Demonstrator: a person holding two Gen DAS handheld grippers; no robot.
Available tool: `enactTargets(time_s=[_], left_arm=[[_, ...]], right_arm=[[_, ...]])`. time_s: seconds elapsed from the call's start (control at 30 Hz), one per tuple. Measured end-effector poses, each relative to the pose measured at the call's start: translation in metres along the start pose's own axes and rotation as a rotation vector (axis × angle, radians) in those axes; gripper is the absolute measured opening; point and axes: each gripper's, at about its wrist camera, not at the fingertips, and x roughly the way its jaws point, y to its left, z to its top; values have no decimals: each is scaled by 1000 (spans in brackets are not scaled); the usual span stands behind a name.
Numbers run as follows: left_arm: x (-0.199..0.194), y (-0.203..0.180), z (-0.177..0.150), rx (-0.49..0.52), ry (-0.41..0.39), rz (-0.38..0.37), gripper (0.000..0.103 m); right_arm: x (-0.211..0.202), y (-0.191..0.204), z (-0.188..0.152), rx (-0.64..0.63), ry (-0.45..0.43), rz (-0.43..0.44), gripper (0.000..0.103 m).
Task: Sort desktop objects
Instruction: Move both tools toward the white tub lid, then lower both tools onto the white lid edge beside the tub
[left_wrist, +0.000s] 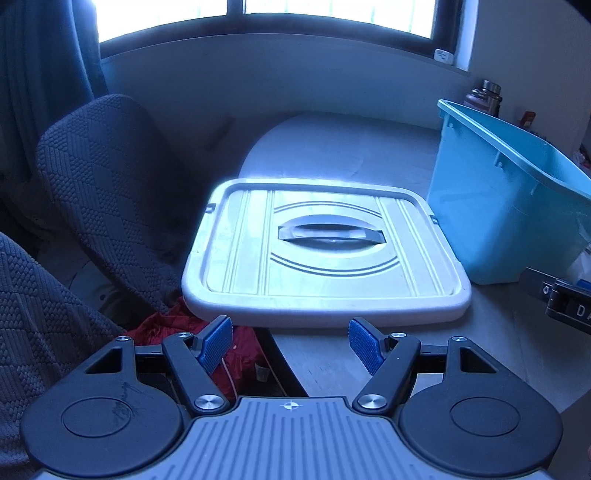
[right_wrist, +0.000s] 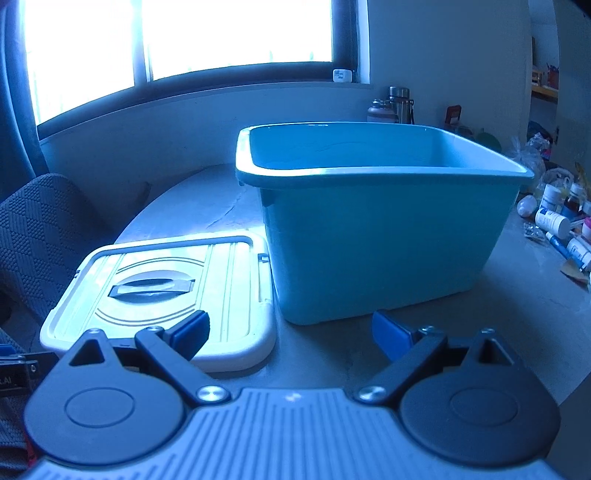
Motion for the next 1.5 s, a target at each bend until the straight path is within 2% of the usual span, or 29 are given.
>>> enactTargets(time_s=[0.27, 0.63, 0.97, 1.2, 1.5], left_arm=[[10, -7, 10, -14, 15, 29, 72], [14, 8, 18, -67, 53, 103, 72], [41, 29, 47, -72, 88, 123, 72], [74, 53, 79, -48, 126, 95, 72], [133, 79, 111, -20, 217, -1, 72]], right_arm=[[19, -6, 7, 12, 6, 36, 95], [45, 4, 7, 1, 81, 135, 95], [70, 21, 12, -26, 95, 128, 95], [88, 39, 19, -6, 114, 97, 95], [111, 66, 16, 3, 153, 13, 95]])
